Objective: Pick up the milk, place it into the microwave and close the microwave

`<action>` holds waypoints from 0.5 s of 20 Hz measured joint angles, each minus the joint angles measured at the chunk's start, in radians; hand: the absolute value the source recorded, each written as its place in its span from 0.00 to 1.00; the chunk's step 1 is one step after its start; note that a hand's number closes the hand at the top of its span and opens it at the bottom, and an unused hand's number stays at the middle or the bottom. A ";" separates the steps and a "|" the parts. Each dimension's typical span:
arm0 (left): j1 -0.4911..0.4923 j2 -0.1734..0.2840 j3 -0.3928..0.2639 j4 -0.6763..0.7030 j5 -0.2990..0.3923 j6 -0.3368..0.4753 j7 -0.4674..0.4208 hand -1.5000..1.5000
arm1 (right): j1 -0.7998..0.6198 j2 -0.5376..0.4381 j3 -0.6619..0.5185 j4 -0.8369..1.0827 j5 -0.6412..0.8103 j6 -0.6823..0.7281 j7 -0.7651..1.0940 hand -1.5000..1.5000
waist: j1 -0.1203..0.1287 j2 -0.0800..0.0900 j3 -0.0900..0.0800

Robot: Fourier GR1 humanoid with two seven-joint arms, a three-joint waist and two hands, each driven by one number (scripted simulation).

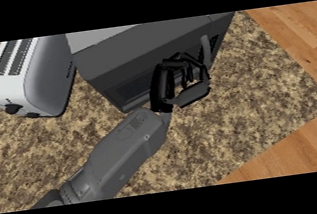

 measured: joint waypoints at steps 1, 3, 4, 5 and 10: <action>-0.001 0.000 -0.002 0.001 0.005 0.001 -0.002 1.00 | -0.003 -0.004 0.001 -0.002 -0.006 0.004 0.003 0.00 | 0.000 0.000 0.000; -0.005 0.000 -0.007 0.004 0.010 -0.002 -0.010 1.00 | -0.007 -0.010 0.004 -0.003 -0.022 0.013 0.007 0.00 | 0.002 0.001 0.001; -0.006 0.000 -0.009 0.005 0.014 -0.002 -0.012 1.00 | -0.008 -0.014 0.007 -0.004 -0.029 0.018 0.011 0.00 | 0.002 0.002 0.001; -0.008 0.000 -0.012 0.007 0.017 -0.004 -0.014 1.00 | -0.009 -0.019 0.007 -0.005 -0.036 0.024 0.013 0.00 | 0.003 0.002 0.001; -0.012 0.000 -0.021 0.014 0.032 -0.009 -0.031 1.00 | -0.014 -0.041 0.011 -0.008 -0.072 0.040 0.032 0.00 | 0.004 0.002 0.001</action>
